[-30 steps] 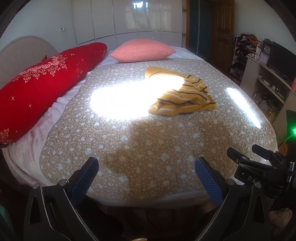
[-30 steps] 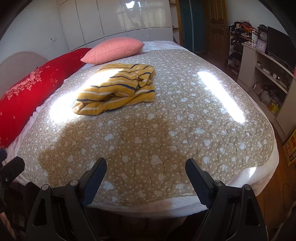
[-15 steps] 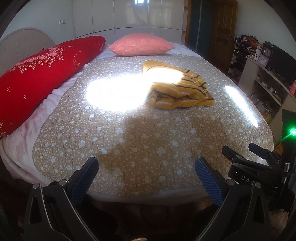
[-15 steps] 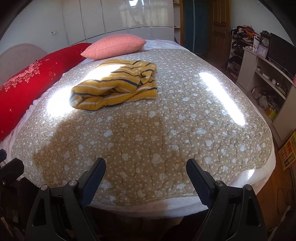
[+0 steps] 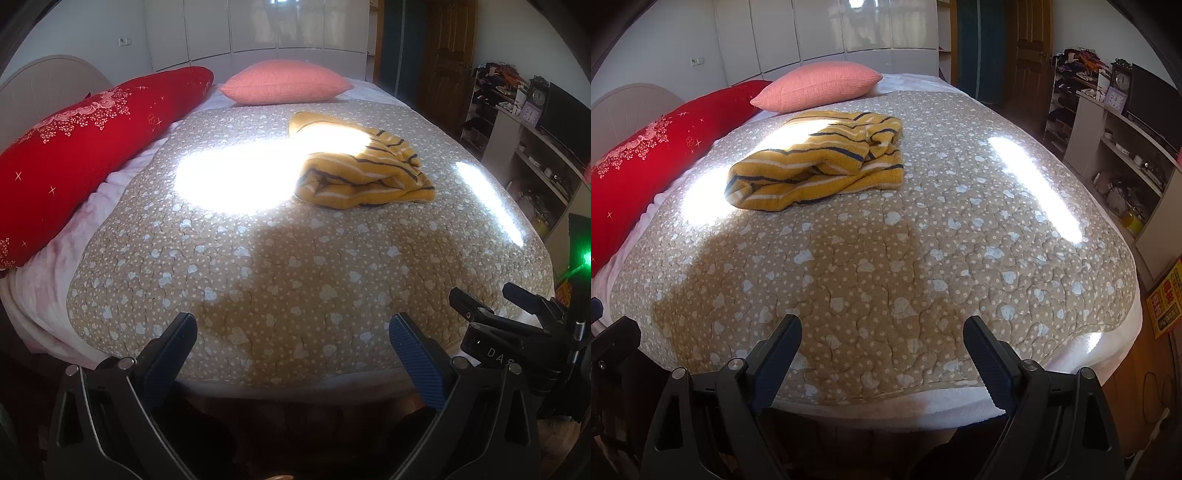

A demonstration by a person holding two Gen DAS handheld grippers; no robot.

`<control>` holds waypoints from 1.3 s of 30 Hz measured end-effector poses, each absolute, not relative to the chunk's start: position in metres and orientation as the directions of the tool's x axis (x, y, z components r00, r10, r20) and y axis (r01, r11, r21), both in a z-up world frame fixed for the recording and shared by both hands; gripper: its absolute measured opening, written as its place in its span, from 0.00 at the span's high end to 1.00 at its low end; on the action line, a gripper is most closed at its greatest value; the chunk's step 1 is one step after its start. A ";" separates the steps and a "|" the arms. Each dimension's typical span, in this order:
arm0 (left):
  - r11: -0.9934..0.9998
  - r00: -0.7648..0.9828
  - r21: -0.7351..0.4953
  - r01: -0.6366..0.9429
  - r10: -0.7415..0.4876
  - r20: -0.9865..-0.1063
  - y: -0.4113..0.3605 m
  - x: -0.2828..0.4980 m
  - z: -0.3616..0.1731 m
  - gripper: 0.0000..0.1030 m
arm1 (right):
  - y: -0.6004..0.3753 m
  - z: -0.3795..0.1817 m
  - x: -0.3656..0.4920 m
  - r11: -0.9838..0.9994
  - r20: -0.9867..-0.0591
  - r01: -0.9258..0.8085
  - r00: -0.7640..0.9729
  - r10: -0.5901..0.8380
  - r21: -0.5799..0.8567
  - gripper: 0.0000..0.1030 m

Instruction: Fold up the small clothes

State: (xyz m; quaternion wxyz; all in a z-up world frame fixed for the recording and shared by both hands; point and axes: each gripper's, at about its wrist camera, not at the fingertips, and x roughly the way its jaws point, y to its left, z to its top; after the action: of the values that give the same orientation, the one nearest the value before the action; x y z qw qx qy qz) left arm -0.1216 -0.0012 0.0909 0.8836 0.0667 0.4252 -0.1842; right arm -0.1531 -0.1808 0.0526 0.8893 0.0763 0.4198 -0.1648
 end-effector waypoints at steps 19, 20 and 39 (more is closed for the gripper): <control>0.917 0.540 -0.046 0.396 -0.273 -0.796 -0.002 -0.120 0.083 0.00 | -0.180 0.047 -0.151 0.934 -0.782 0.357 0.581 -0.226 -0.005 0.10; 0.917 0.539 -0.046 0.396 -0.273 -0.797 -0.002 -0.120 0.083 0.00 | -0.180 0.046 -0.151 0.934 -0.782 0.357 0.580 -0.226 -0.005 0.10; 0.918 0.524 -0.053 0.392 -0.270 -0.808 0.000 -0.118 0.078 0.00 | -0.178 0.042 -0.150 0.935 -0.790 0.354 0.571 -0.222 -0.007 0.10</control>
State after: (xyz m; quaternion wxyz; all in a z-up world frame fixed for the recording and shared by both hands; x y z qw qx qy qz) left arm -0.1180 -0.0004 0.0783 0.8703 0.0675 0.4493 -0.1902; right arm -0.1500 -0.1777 0.0420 0.8831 0.0760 0.4335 -0.1629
